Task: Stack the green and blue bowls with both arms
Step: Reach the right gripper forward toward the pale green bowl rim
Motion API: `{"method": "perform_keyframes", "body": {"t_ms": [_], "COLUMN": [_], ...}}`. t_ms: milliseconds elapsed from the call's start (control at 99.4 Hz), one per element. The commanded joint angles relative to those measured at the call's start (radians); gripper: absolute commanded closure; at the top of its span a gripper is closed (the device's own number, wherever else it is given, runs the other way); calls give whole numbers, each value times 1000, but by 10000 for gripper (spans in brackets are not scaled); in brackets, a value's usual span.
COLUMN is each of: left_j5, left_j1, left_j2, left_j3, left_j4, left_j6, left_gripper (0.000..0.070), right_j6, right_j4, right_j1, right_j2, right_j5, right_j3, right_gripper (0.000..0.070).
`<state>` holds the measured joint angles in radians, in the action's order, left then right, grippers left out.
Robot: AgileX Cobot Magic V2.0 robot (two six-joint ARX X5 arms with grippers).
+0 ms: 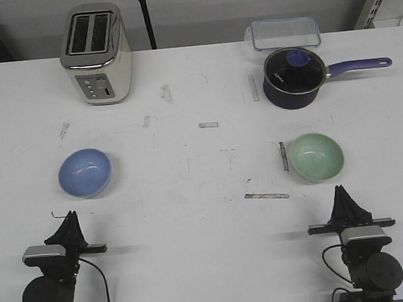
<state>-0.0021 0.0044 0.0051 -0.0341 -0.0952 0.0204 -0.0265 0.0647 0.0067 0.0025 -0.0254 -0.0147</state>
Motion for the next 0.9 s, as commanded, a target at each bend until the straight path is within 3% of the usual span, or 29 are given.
{"method": "perform_keyframes", "body": {"t_ms": [0, 503, 886], "left_j5": [-1, -1, -1], "left_j1": [1, 1, 1], "left_j2": [-2, -2, -2], "left_j3": [22, 22, 22], "left_j4": [-11, -11, -11], "left_j6": [13, 13, 13], "left_gripper": [698, 698, 698], "right_j6": [-10, -10, -3], "right_j4": [12, 52, -47], "right_j1": [1, 1, 1], "right_j2": [-1, -1, 168], "right_j5": [0, 5, 56], "right_j3": [2, -11, -254], "right_gripper": [686, 687, 687]}}
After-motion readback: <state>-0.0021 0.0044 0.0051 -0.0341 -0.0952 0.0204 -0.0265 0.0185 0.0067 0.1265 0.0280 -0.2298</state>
